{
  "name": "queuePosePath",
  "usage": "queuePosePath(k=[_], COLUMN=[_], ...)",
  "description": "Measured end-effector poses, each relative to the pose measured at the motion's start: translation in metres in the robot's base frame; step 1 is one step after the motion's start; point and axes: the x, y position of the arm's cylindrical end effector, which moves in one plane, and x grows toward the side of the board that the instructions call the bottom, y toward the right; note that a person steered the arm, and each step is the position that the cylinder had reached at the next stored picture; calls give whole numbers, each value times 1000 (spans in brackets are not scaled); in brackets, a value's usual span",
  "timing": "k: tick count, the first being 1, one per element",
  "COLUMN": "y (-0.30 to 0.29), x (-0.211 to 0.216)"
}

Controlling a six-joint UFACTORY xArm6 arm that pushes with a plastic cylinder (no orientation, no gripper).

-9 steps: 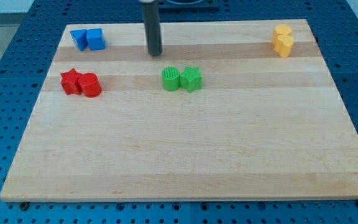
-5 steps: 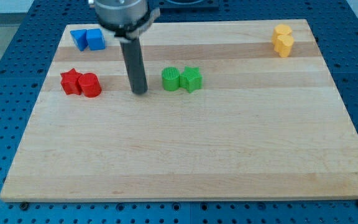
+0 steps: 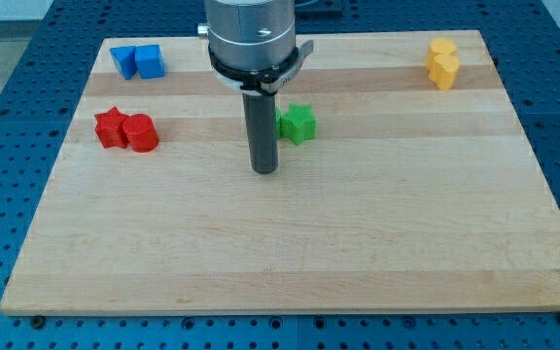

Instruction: Push the green circle diagonal to the top left side of the green star

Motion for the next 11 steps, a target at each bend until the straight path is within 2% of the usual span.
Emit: queuePosePath(k=[2, 3, 11], y=[0, 8, 4], x=[-26, -60, -95])
